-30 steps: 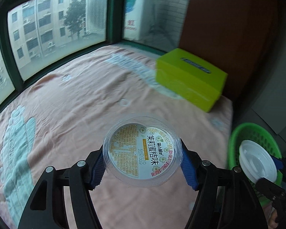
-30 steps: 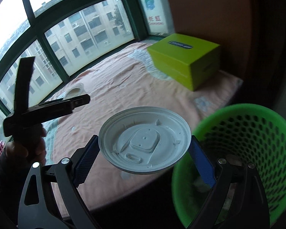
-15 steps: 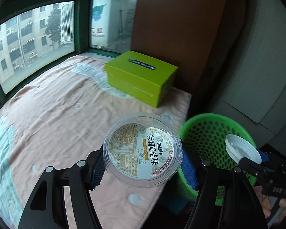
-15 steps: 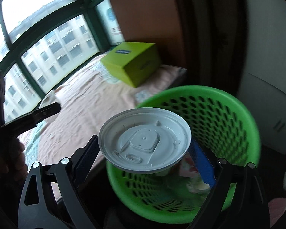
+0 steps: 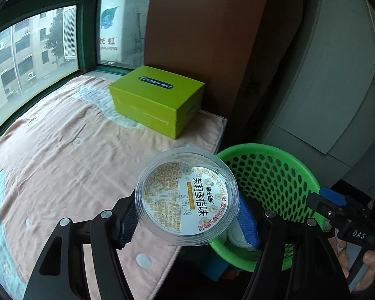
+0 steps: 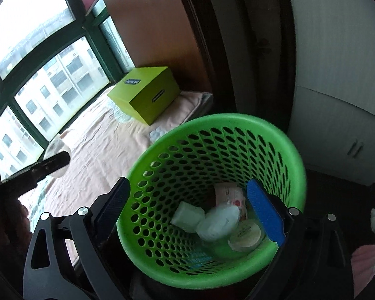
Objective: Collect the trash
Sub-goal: 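Carry lid and clear cup over the wastebasket and open both grippers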
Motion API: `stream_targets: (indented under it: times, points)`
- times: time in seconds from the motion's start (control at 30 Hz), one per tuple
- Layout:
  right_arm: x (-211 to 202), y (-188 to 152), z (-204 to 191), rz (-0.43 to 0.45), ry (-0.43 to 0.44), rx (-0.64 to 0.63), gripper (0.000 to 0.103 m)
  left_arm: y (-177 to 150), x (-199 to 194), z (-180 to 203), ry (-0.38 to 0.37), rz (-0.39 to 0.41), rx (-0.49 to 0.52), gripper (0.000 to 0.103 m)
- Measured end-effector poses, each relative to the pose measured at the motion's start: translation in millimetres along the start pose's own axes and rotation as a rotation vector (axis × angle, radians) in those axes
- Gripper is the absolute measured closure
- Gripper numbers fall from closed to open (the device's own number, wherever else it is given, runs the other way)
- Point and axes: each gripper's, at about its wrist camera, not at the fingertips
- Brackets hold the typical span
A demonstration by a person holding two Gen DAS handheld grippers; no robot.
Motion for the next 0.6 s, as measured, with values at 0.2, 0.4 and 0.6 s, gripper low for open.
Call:
stream_targets:
  times: [0.2,0.4,0.6]
  points:
    - [-13,2,8,0.036,-0.004,0.015,0.01,-5,7,18,-0.022,-0.023,0.023,0.037]
    - [-27,4,17,0.072,-0.011,0.035,0.01,-11,13,35,-0.046,-0.045,0.038,0.037]
    - [-36,4,22,0.092,-0.005,0.046,0.01,-18,20,55,-0.068,-0.071,0.067,0.037]
Point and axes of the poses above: each gripper's, at about its wrist camera, not at the fingertips, and x roughly the way its jaws point, z to its right, y to its top, and after that the axes turned 5 degrees about -x, right-handed
